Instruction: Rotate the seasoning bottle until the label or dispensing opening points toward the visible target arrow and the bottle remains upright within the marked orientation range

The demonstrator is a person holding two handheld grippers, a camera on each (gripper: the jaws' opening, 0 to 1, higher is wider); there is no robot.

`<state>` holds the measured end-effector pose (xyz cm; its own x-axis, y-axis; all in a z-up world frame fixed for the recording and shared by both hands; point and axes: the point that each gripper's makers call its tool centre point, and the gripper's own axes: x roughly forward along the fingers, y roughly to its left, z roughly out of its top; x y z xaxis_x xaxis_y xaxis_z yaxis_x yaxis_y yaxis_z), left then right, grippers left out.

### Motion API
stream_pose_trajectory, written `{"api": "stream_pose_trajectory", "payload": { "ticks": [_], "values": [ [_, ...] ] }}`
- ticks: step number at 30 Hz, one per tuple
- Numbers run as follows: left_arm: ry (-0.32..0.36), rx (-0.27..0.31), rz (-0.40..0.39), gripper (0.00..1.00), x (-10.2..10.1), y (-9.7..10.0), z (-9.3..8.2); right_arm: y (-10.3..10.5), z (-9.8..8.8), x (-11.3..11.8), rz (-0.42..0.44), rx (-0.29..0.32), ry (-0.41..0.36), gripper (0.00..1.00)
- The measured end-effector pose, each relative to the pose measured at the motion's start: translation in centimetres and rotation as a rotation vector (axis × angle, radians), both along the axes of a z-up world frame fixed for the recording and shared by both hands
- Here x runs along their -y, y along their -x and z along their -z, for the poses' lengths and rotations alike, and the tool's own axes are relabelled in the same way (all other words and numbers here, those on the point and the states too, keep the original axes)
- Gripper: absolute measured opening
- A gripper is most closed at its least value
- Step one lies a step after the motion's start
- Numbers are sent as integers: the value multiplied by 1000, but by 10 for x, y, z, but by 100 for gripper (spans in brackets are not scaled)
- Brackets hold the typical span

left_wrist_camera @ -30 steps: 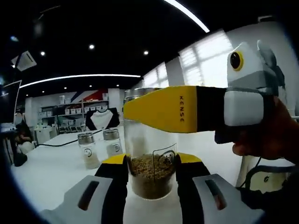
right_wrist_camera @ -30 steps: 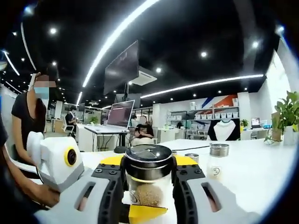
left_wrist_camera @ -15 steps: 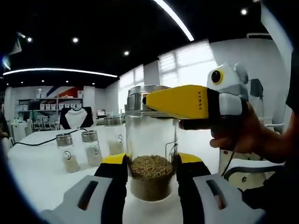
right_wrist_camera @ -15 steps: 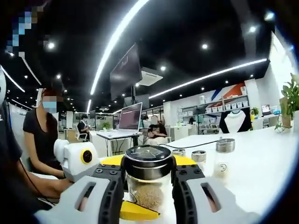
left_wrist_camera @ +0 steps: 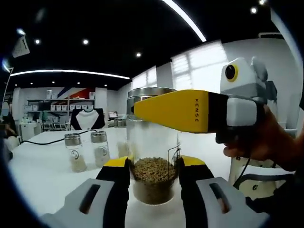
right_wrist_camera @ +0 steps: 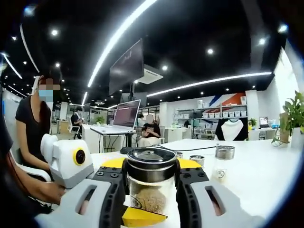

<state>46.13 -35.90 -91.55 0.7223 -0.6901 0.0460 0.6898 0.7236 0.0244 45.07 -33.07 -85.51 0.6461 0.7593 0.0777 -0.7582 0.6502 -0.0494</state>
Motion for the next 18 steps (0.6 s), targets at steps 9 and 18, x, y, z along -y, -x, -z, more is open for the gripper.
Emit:
{"api": "stream_pose_trajectory", "payload": {
  "ticks": [9, 18],
  "values": [
    [-27, -6, 79, 43, 2, 1, 2, -7, -2, 6, 16, -40, -25, 36],
    [-194, -52, 83, 75, -3, -4, 25, -30, -14, 26, 62, -19, -12, 36]
  ]
}}
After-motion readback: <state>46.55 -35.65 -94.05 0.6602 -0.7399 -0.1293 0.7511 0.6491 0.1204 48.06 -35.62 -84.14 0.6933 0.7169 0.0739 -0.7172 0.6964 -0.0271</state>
